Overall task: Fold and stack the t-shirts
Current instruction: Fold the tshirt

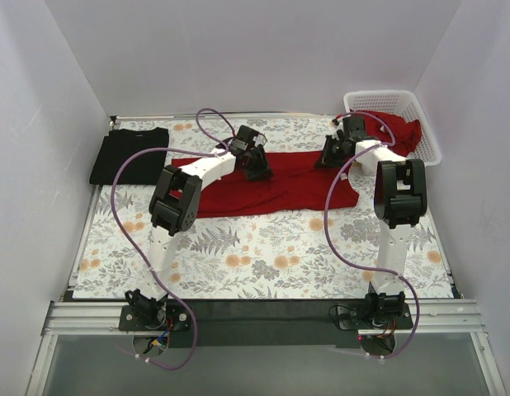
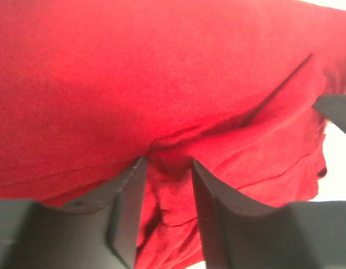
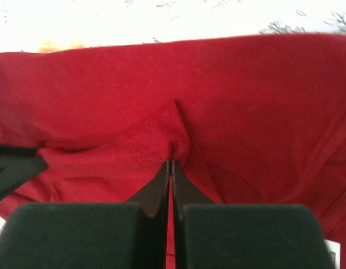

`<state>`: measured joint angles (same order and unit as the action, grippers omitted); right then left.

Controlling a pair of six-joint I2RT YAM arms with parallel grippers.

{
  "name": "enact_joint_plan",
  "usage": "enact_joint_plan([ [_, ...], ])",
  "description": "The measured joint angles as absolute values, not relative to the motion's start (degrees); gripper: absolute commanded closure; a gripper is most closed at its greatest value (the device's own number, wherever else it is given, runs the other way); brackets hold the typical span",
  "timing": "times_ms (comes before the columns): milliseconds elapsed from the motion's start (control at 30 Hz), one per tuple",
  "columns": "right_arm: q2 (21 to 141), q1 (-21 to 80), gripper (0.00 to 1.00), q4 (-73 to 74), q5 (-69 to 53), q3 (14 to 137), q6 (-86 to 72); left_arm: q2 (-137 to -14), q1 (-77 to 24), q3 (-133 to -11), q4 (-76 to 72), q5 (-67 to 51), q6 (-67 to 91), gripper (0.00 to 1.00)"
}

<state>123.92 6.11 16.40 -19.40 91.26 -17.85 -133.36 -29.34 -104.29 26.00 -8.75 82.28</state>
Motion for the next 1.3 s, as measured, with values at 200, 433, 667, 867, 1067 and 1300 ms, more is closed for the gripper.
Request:
enact_joint_plan([
  [200,123.24,6.13,0.65,16.78,-17.67,90.83,-17.74,-129.21,-29.36,-99.66,24.49,-8.32,82.65,0.30],
  [433,111.98,8.58,0.63,17.98,-16.40,84.14,-14.26,-112.99,-28.16,-85.47,28.38,-1.23,82.24,0.29],
  [667,102.74,20.38,0.62,17.65,-17.52,81.58,-5.63,-88.77,-21.69,-65.82,29.21,4.86,81.95,0.47],
  [867,106.28,31.42,0.63,17.61,-22.72,83.61,0.49,-82.43,-12.45,-53.30,28.27,6.48,80.71,0.71],
  [1067,115.15,38.96,0.62,17.69,-22.76,89.45,6.33,-85.67,-8.67,-51.88,26.52,7.27,77.69,0.80],
  [1300,121.40,45.01,0.57,17.98,-19.51,95.35,11.94,-88.75,-8.36,-51.66,23.83,8.19,75.09,0.80],
])
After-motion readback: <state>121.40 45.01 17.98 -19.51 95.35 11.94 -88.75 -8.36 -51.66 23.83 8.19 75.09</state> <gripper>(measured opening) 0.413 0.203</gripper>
